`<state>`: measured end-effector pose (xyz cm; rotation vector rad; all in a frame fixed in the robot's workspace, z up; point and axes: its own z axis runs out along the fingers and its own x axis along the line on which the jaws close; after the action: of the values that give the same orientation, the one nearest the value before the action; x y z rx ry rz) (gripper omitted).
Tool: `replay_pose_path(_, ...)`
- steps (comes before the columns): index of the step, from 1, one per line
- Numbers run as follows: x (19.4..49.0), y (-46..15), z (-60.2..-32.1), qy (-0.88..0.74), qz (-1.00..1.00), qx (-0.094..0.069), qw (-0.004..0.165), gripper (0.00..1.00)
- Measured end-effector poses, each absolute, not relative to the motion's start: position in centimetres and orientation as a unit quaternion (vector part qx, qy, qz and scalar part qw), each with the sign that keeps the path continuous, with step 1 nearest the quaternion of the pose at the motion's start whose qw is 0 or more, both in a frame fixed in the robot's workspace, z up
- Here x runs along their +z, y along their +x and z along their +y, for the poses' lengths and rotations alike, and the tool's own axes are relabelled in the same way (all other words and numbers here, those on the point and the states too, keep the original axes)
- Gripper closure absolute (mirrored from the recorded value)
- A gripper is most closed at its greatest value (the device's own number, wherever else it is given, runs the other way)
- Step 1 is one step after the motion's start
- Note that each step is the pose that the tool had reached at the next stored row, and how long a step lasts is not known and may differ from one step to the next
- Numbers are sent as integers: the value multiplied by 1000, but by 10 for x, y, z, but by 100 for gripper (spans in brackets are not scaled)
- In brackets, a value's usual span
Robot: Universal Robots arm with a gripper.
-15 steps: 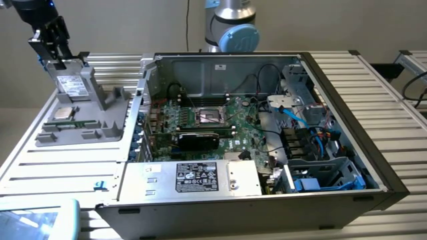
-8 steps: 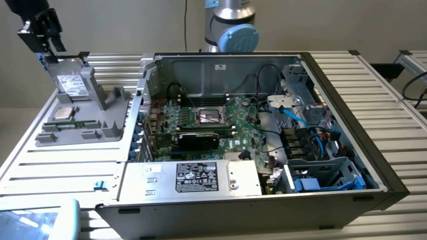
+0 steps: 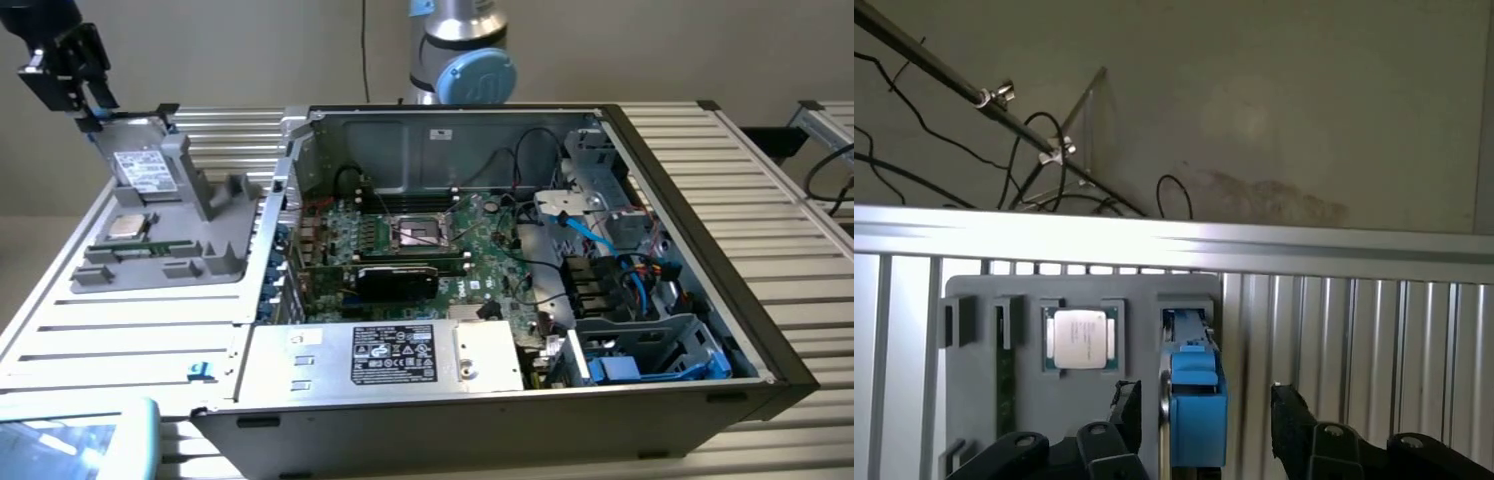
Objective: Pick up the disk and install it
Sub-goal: 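Pick up the disk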
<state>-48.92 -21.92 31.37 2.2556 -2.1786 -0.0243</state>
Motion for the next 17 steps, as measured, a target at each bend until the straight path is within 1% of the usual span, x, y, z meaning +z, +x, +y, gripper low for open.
replay_pose_path(7,301,-489,-222,719,-695,-9,3,37)
replay_pose_path(17,290,-484,-230,719,-695,-22,10,37)
